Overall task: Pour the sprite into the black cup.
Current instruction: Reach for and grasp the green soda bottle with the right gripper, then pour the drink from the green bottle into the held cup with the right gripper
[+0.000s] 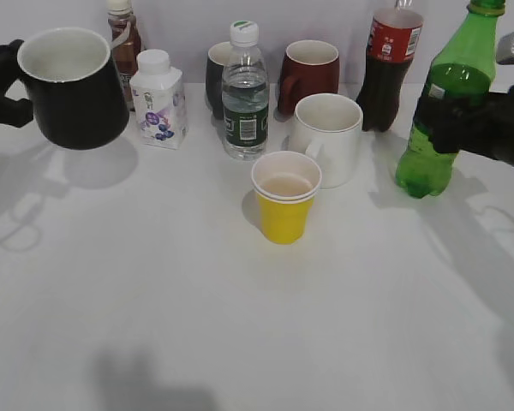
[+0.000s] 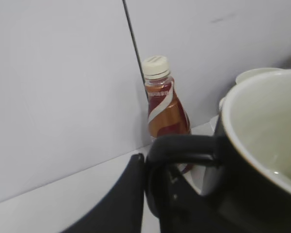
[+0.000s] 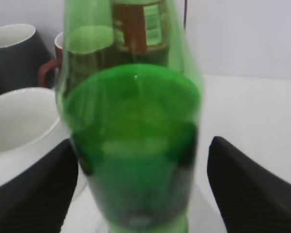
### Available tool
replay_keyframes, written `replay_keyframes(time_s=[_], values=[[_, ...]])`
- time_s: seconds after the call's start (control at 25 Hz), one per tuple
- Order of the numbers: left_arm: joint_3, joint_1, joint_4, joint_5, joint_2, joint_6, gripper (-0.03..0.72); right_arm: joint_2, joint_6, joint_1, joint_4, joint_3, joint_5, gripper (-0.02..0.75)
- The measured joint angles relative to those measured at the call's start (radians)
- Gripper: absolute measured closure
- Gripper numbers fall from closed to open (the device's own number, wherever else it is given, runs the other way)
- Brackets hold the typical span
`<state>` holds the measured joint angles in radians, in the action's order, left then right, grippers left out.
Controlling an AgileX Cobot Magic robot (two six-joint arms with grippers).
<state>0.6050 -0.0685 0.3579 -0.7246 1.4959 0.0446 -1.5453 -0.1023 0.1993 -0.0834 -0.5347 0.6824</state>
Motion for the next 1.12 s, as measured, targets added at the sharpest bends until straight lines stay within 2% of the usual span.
replay_keyframes(time_s=[0.08, 0.16, 0.28, 0.32, 0.52, 0.64, 0.8, 0.88, 1.12], values=[[0.0, 0.0, 0.016, 0.0, 0.0, 0.0, 0.643, -0.054, -0.018, 0.0, -0.022, -0.048, 0.001, 0.125], [0.0, -0.002, 0.049, 0.0, -0.001, 0.007, 0.643, -0.096, -0.034, 0.0, -0.051, -0.085, 0.002, 0.168], [0.0, -0.022, 0.075, 0.017, -0.011, 0.057, 0.643, -0.116, -0.039, 0.0, -0.093, -0.104, 0.01, 0.315], [0.0, -0.034, 0.077, 0.02, -0.016, 0.07, 0.643, -0.116, -0.039, 0.0, -0.112, -0.104, 0.012, 0.325], [0.0, -0.128, 0.08, 0.109, -0.056, 0.091, 0.643, -0.088, -0.037, 0.003, -0.277, -0.102, -0.002, 0.325], [0.0, -0.209, 0.081, 0.176, -0.08, 0.092, 0.643, -0.021, 0.058, 0.051, -0.329, -0.102, -0.091, 0.325], [0.0, -0.3, 0.081, 0.221, -0.091, 0.092, 0.643, 0.046, 0.237, 0.174, -0.327, -0.147, -0.227, 0.325], [0.0, -0.324, 0.081, 0.239, -0.091, 0.092, 0.643, 0.055, 0.297, 0.227, -0.303, -0.18, -0.275, 0.325], [0.0, -0.343, 0.072, 0.313, -0.091, 0.092, 0.643, 0.057, 0.411, 0.254, -0.274, -0.286, -0.396, 0.325]])
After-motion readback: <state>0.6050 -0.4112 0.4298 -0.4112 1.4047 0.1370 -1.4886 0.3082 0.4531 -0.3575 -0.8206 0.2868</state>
